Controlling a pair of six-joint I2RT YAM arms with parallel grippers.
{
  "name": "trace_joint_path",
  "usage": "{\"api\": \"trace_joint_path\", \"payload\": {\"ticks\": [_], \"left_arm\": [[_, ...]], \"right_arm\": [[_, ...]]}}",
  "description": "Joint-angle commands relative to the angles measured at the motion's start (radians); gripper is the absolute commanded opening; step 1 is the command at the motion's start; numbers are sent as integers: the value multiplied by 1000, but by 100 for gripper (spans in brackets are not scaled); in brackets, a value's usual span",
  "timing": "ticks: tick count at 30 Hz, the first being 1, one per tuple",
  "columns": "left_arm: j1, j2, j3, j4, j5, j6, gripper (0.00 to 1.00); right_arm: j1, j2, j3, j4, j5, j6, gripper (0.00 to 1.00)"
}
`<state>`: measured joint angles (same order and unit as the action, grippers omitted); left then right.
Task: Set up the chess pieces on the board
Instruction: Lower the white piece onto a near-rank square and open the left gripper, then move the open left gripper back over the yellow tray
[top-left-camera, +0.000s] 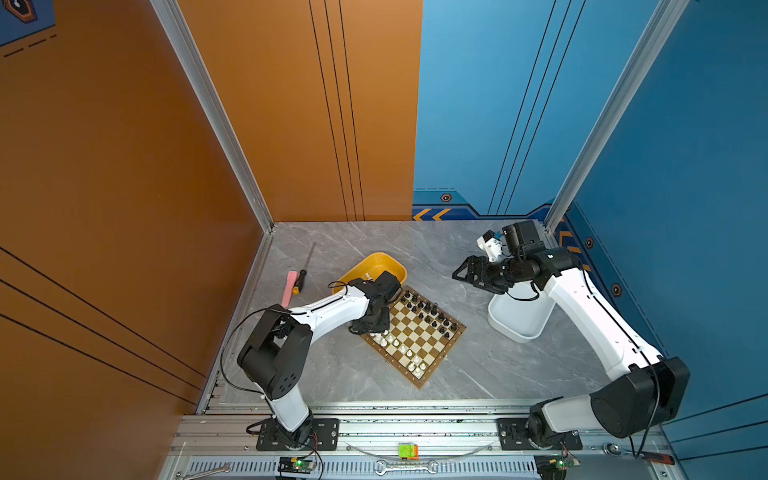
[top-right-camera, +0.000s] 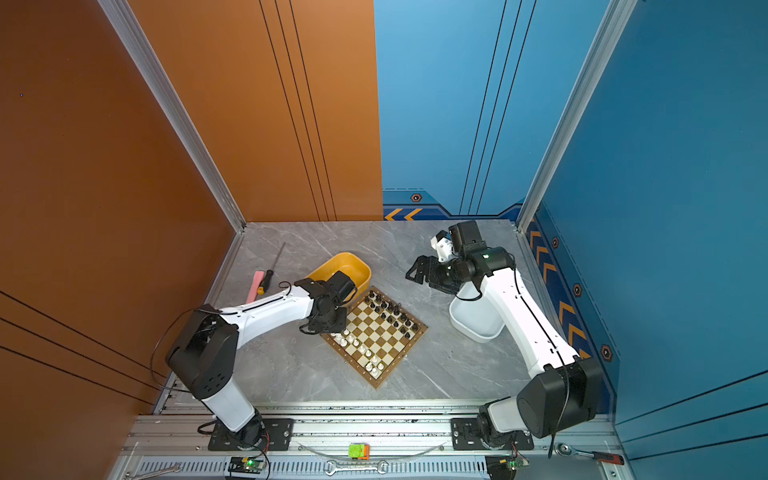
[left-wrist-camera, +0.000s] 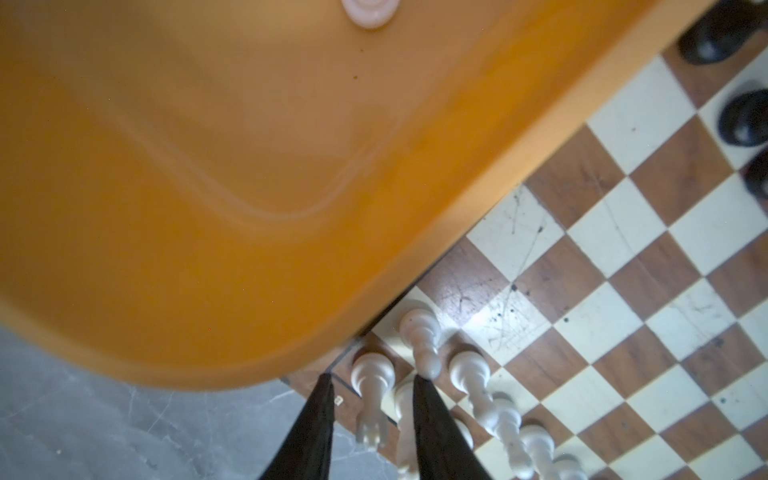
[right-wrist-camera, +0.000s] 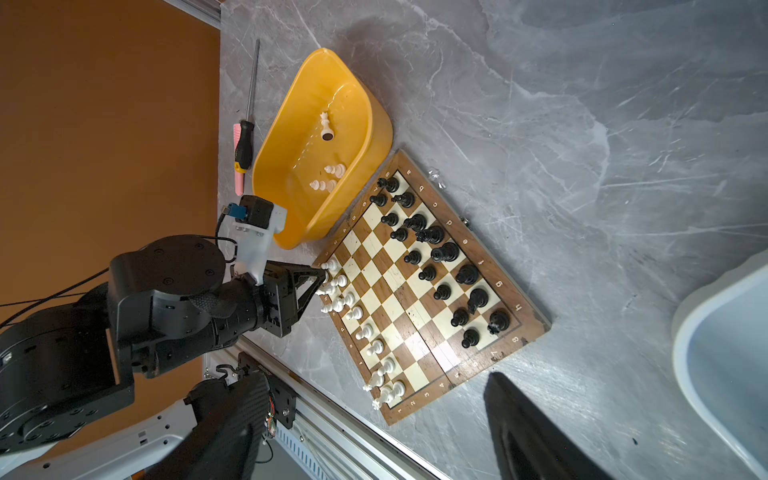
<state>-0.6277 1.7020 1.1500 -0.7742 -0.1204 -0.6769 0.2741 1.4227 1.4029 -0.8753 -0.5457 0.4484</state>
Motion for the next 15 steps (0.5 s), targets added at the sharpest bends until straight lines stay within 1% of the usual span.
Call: {"api": "trace_joint_path", "payload": {"ticks": [1, 6, 11, 15], "left_arm": [[13, -17, 52, -55, -33, 7, 37], [44, -27, 101, -95, -53, 24, 37], [92, -44, 168, -114, -44, 43, 38], [133, -23, 244, -113, -41, 72, 39]], "right_arm": [[-7, 20, 3, -10, -9, -11, 84], [-11, 45, 25, -7, -19, -19, 84], [-20, 71, 47, 6, -31, -20, 84], [-28, 100, 75, 19, -34, -20, 84]]}}
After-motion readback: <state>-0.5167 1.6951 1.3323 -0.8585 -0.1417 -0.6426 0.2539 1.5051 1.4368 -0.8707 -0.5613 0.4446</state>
